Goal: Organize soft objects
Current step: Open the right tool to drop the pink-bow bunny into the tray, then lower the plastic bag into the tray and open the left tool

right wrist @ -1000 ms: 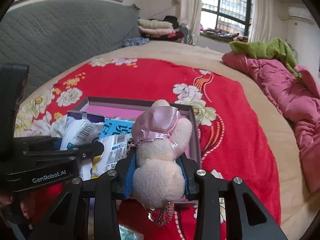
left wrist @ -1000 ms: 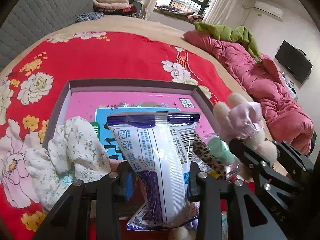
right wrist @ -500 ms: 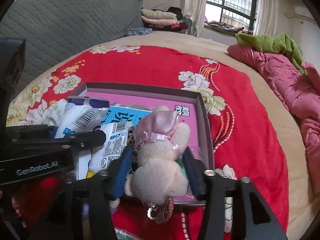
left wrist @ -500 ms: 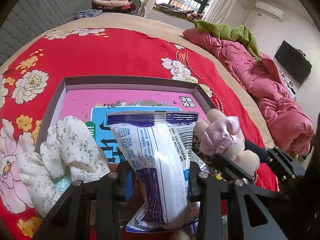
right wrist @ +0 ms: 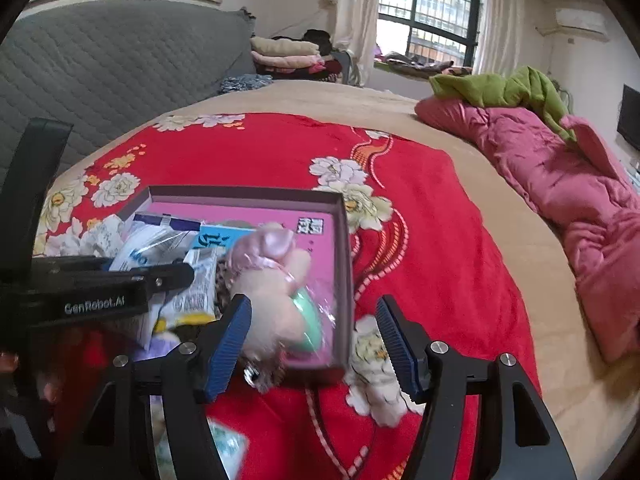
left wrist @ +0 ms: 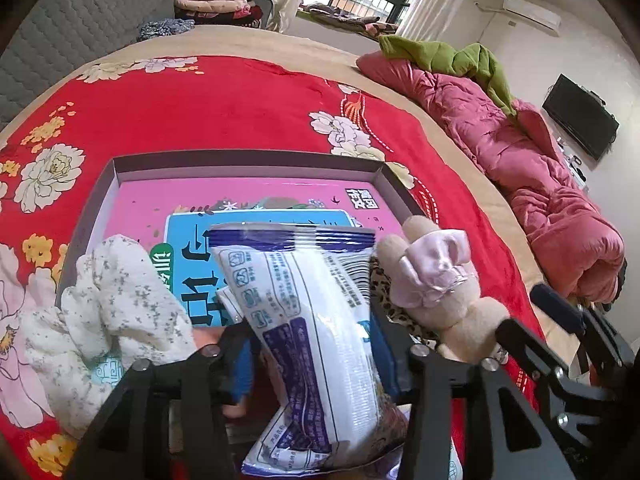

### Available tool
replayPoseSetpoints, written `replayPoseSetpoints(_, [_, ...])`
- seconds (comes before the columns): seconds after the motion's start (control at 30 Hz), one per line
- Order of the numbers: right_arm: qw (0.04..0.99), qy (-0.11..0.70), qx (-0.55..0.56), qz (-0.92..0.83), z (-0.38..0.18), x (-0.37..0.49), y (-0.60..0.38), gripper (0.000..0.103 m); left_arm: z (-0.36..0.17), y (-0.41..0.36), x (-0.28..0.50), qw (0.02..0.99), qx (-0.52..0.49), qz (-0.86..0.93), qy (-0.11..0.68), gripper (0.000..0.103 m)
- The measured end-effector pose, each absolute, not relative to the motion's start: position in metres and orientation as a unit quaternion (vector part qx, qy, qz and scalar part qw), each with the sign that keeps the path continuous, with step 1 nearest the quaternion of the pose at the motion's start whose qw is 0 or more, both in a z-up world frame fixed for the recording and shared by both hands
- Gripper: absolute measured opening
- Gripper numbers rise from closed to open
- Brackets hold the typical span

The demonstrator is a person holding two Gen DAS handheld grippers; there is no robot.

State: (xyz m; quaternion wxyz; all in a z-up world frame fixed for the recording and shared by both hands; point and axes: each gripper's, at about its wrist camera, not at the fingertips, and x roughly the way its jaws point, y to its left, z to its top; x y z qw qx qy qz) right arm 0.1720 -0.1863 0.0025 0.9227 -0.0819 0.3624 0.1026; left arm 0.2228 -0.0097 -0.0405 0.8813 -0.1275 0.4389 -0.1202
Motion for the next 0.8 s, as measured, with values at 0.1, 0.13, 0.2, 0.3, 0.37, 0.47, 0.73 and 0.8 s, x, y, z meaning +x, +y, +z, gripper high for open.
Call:
replayPoseSetpoints(0.1, [0.920,0.368,-0.098,0.097,-0.002,0.169,-0.186,0.067,-0.038,-0.010,0.221,0.883,-0.128,-0.124,0.434,0.057])
replayPoseSetpoints(0.13, [0.919,0.368,-0.103,0.097,-0.003,0.169,-0.184,0.067,-0.037,-0.010,0.221,0.884,-0.129,-0.123,0.432,0.059])
replayPoseSetpoints(0.2, [0.919,0.366,-0.111,0.093,-0.006,0.172,-0.180,0.067,-0.034,-0.009,0.219,0.887,-0.130,-0.122,0.427,0.061])
replayPoseSetpoints(0.3, [0.918,0.368,-0.117,0.086,-0.012,0.182,-0.177,0.067,-0.031,-0.009,0.218,0.889,-0.127,-0.120,0.423,0.062])
replayPoseSetpoints(0.37, [0.918,0.369,-0.117,0.081,-0.013,0.187,-0.176,0.067,-0.029,-0.009,0.217,0.891,-0.126,-0.120,0.420,0.062])
replayPoseSetpoints(0.47, [0.918,0.373,-0.106,0.081,-0.013,0.193,-0.177,0.067,-0.026,-0.009,0.216,0.892,-0.123,-0.120,0.418,0.062])
replayPoseSetpoints(0.73, [0.925,0.355,-0.101,0.092,0.003,0.184,-0.176,0.068,-0.016,-0.008,0.210,0.896,-0.124,-0.121,0.409,0.062])
replayPoseSetpoints(0.8, [0.926,0.351,-0.102,0.092,0.006,0.181,-0.176,0.071,-0.012,-0.007,0.206,0.898,-0.125,-0.120,0.405,0.063])
